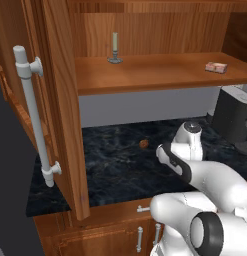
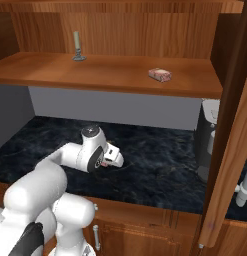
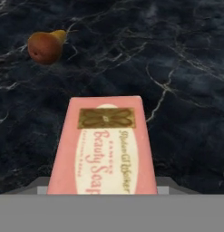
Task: Pick the bar soap and bar soap from the cabinet and place them on the counter.
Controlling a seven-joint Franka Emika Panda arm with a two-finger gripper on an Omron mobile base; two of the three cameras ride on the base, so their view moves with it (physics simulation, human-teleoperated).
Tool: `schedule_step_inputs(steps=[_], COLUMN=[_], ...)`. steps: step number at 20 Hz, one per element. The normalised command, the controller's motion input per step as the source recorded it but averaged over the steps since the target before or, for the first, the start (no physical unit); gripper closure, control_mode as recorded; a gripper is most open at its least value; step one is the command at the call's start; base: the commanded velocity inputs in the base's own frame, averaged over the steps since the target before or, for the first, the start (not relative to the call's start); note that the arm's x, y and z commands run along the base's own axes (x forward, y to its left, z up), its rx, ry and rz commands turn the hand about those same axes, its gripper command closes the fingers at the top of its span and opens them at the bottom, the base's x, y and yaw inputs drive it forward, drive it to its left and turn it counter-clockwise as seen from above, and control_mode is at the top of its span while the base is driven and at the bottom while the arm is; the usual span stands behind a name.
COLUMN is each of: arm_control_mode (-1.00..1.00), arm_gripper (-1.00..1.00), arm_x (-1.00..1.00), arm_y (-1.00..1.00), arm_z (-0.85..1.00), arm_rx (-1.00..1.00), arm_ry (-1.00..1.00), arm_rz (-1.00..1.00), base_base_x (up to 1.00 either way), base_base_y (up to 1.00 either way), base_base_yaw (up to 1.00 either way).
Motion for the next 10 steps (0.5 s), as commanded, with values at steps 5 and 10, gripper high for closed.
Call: schedule_step_inputs(steps=[5,10], arm_control_mode=[-1.0,-1.0], arm_gripper=[1.0,1.0], arm_x=[0.14,0.14], arm_y=[-0.07,-0.03], arm_z=[-0.19,-0.19], arm_rx=[0.0,0.0], arm_ry=[0.0,0.0], arm_rz=[0.0,0.0], base_base_x=[0.0,0.0], base_base_y=[0.0,0.0], base_base_yaw=[0.0,0.0])
